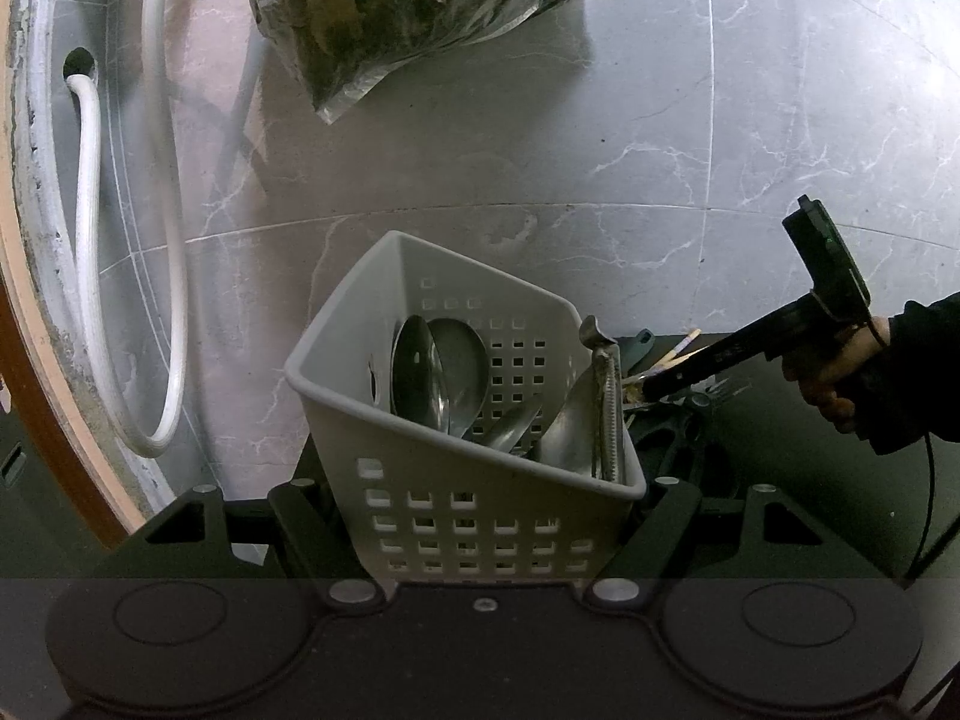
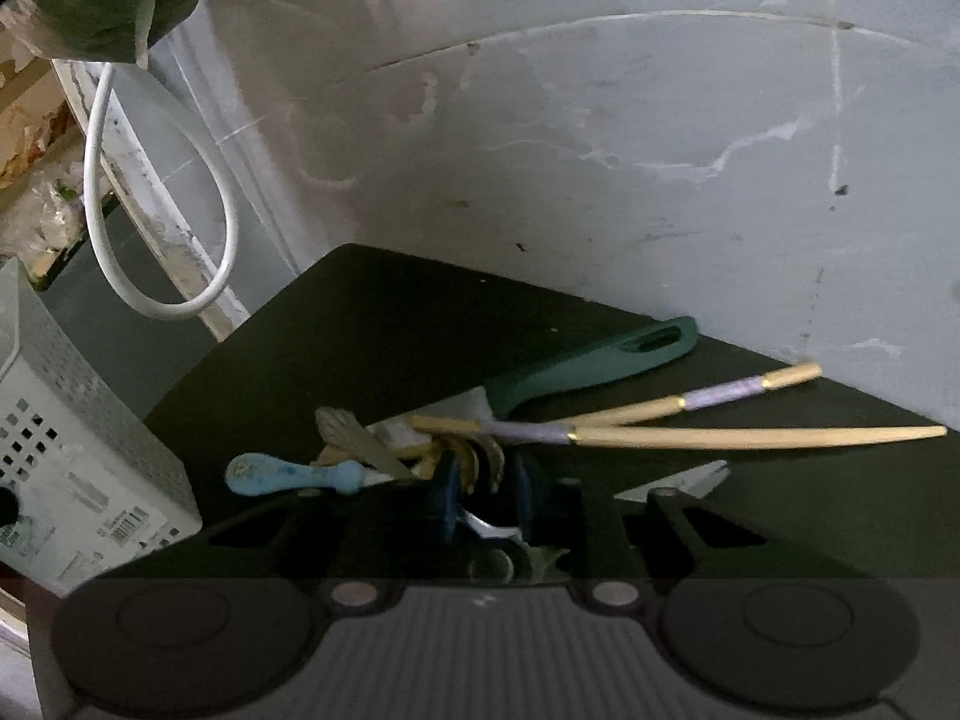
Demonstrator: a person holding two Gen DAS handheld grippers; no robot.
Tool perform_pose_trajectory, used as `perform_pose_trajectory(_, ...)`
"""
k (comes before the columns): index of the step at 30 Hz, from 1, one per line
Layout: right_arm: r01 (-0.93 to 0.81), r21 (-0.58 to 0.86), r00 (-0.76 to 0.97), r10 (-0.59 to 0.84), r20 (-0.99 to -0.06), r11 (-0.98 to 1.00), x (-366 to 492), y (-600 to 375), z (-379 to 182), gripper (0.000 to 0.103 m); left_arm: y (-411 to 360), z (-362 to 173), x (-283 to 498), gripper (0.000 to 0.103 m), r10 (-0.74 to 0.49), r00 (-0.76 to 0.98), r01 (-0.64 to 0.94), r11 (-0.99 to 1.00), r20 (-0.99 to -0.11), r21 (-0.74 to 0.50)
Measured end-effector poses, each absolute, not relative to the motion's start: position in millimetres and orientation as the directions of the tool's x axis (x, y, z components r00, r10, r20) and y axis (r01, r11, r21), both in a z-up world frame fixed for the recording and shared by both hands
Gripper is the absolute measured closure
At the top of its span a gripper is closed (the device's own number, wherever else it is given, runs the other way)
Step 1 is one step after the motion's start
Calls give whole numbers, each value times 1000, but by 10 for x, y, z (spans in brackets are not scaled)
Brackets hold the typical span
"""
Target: Organize utensils
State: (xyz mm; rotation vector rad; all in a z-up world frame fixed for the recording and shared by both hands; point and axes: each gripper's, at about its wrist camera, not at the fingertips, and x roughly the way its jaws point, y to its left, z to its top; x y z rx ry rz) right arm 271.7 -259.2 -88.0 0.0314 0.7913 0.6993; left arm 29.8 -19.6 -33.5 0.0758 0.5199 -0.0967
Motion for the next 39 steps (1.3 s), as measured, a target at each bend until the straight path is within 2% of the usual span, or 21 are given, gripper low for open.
perform_pose_trajectory(5,-556,322,483,613,-625,766,2757,-2571,-904,91,-195,-333,292,26,-72,863,110,993,-499,46)
perform_pose_trajectory(14,-496,367,570,614,-547,787,2461,-2743,-703,99,-175,-333,299,27,-78,863,113,993,-498,41)
perform_pose_trajectory(25,-412,409,646,577,-500,815,2229,-2887,-442,100,-100,-343,321,27,-114,863,156,987,-492,44)
perform_pose_trajectory(34,-273,488,632,537,-559,829,2248,-3033,-878,98,-57,-338,350,27,-139,859,186,982,-493,46)
perform_pose_trajectory(39,-259,472,630,518,-578,843,2314,-3003,-998,96,-49,-336,358,27,-145,857,193,980,-495,47)
